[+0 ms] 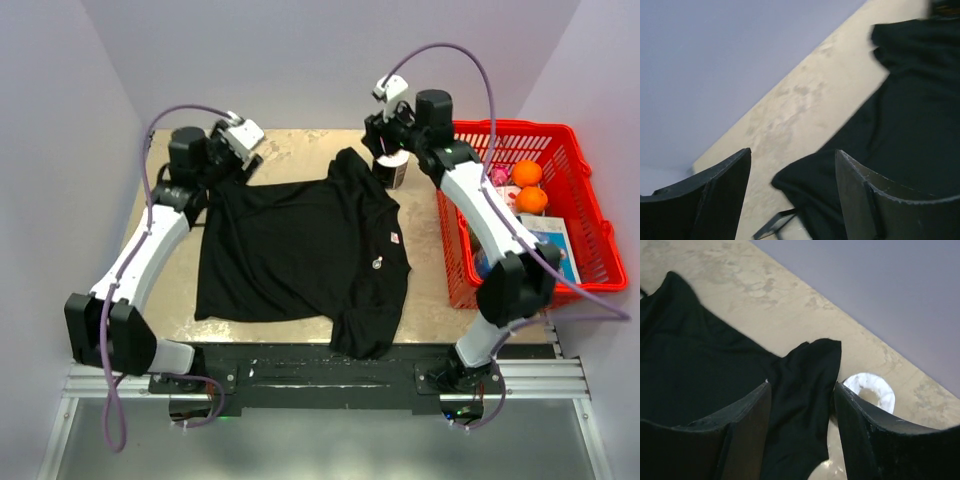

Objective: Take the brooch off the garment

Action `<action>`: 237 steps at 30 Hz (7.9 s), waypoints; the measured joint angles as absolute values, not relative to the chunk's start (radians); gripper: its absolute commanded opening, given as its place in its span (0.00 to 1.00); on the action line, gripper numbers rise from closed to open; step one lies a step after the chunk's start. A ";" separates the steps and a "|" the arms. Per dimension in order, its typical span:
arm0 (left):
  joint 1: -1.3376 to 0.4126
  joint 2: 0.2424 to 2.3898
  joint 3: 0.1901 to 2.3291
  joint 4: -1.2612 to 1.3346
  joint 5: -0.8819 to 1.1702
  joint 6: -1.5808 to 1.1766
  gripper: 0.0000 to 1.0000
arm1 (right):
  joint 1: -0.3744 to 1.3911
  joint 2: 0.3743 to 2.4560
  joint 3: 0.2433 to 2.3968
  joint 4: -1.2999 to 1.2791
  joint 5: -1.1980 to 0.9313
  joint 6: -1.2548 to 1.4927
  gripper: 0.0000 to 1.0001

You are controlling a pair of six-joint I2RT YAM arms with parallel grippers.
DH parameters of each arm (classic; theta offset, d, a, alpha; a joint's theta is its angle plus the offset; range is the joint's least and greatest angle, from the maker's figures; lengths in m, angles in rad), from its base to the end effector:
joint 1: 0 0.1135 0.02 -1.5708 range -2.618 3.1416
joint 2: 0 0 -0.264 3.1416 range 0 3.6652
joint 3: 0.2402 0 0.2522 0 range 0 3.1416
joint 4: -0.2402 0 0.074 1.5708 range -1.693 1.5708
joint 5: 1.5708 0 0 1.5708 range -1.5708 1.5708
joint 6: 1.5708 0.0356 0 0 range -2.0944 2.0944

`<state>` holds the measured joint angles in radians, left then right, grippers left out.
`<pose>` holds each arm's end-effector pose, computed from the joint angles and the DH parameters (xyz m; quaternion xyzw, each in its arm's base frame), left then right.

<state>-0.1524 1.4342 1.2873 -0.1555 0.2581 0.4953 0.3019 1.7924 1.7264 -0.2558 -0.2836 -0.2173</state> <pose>0.3333 -0.0604 0.3662 0.3265 0.7331 -0.0019 0.5967 0.4067 0.1371 0.3805 -0.2860 0.7550 0.1390 0.5735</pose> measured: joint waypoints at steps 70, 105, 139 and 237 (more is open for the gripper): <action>-0.331 1.573 0.912 -0.363 0.447 0.400 0.59 | 0.324 1.869 1.298 -0.859 -0.305 -0.488 0.11; -0.331 1.516 0.918 -0.328 0.511 0.270 0.58 | 0.510 1.695 1.346 -0.840 -0.345 -0.393 0.29; -0.506 1.845 0.863 0.234 0.678 -0.276 0.48 | 0.439 1.858 1.206 -0.687 -0.276 -0.376 0.20; -0.764 1.628 0.754 0.194 0.520 0.883 0.00 | 0.412 2.028 1.393 -0.757 -0.618 -0.282 0.50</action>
